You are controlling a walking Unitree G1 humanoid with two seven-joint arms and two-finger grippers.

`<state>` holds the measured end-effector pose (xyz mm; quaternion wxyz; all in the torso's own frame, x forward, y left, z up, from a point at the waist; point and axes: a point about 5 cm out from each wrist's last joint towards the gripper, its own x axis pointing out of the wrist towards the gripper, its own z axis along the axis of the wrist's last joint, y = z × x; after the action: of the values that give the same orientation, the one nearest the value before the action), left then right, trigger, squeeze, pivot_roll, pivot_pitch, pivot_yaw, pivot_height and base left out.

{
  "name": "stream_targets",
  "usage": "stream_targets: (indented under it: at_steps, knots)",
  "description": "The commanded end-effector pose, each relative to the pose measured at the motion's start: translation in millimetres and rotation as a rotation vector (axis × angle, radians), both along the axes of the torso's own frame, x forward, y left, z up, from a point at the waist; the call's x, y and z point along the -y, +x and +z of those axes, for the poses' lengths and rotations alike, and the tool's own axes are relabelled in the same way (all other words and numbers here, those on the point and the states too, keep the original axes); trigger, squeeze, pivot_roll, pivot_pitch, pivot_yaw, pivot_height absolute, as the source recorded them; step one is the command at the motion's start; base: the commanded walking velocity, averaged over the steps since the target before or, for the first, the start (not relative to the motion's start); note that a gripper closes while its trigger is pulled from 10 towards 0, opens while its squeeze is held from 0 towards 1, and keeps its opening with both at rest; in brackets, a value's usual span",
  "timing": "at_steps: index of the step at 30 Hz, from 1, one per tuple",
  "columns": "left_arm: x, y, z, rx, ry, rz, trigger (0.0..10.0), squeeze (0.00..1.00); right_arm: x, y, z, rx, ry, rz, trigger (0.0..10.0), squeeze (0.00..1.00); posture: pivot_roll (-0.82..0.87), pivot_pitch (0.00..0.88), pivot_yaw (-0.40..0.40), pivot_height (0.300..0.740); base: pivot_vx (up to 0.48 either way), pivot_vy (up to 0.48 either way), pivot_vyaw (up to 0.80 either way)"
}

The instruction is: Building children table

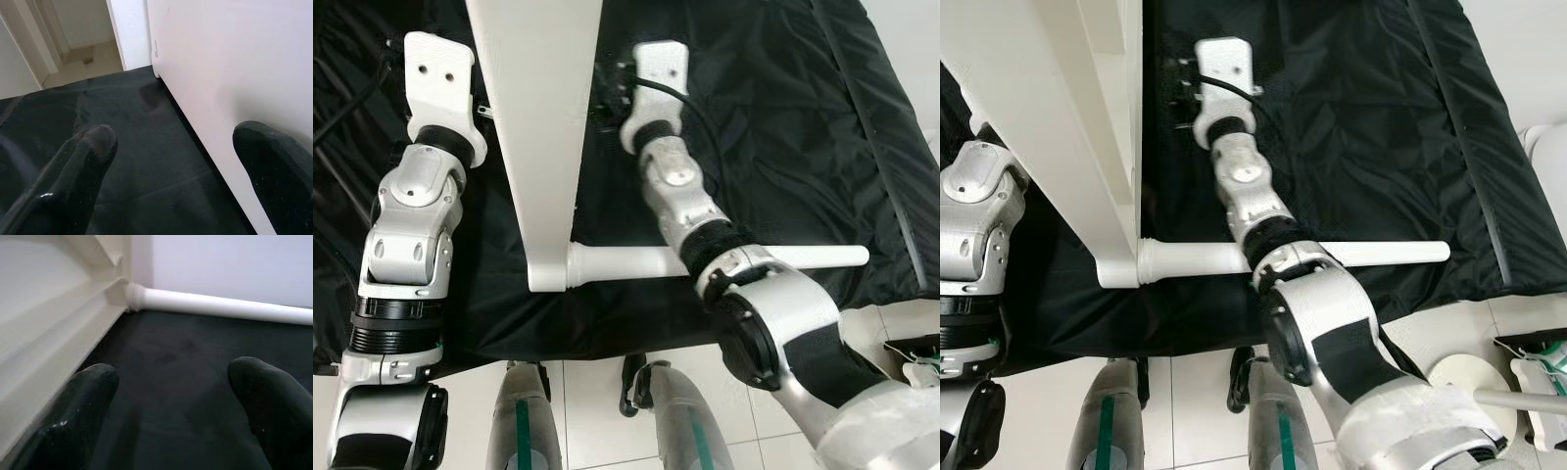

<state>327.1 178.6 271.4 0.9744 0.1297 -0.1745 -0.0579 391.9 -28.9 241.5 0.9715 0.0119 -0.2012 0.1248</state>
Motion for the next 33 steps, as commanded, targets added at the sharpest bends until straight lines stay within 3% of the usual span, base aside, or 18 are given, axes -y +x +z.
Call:
stream_targets:
  at_steps: [1,12,14,16,19,23,24,27,33]
  knots:
    - [2.8,-5.6,0,0.023,0.019,-0.029,10.0,0.00,9.0,-2.3,-6,0.025,0.003,-0.028,10.0,0.00,0.11,0.193,-0.068,0.740,0.000,0.000,0.00]
    - [-28.5,-32.1,-10,0.050,-0.073,0.091,10.0,0.00,56.5,-23.2,-23,0.122,-0.006,-0.102,10.0,0.00,0.10,0.178,-0.046,0.740,0.000,0.000,0.00]
    - [-28.5,-32.1,-10,0.050,-0.073,0.091,10.0,0.00,56.5,-23.2,-23,0.122,-0.006,-0.102,10.0,0.00,0.10,0.178,-0.046,0.740,0.000,0.000,0.00]
    - [-37.5,-40.1,-16,0.044,-0.139,0.125,10.0,0.00,69.7,-31.7,-30,0.122,-0.004,-0.112,10.0,0.00,0.09,0.165,-0.041,0.740,0.000,0.000,0.00]
    - [-37.5,-40.1,-16,0.044,-0.139,0.125,10.0,0.00,69.7,-31.7,-30,0.122,-0.004,-0.112,10.0,0.00,0.09,0.165,-0.041,0.740,0.000,0.000,0.00]
    - [-49.5,-52.1,-29,0.026,-0.167,0.214,10.0,0.00,87.3,-46.4,-49,0.073,-0.029,-0.132,10.0,0.00,0.09,0.139,-0.038,0.740,0.000,0.000,0.00]
    - [-57.0,-61.9,-45,-0.001,-0.160,0.294,10.0,0.00,98.6,-59.1,-63,0.019,-0.057,-0.136,10.0,0.00,0.09,0.129,-0.045,0.740,0.000,0.000,0.00]
    - [-59.1,-68.3,-57,-0.024,-0.132,0.333,10.0,0.00,105.1,-64.6,-67,-0.012,-0.058,-0.146,10.0,0.00,0.09,0.118,-0.045,0.740,0.000,0.000,0.00]
    - [-54.6,-78.8,-68,-0.067,-0.115,0.277,10.0,0.00,114.9,-71.4,-68,-0.022,-0.091,-0.175,10.0,0.00,0.08,0.096,-0.049,0.740,0.000,0.000,0.00]
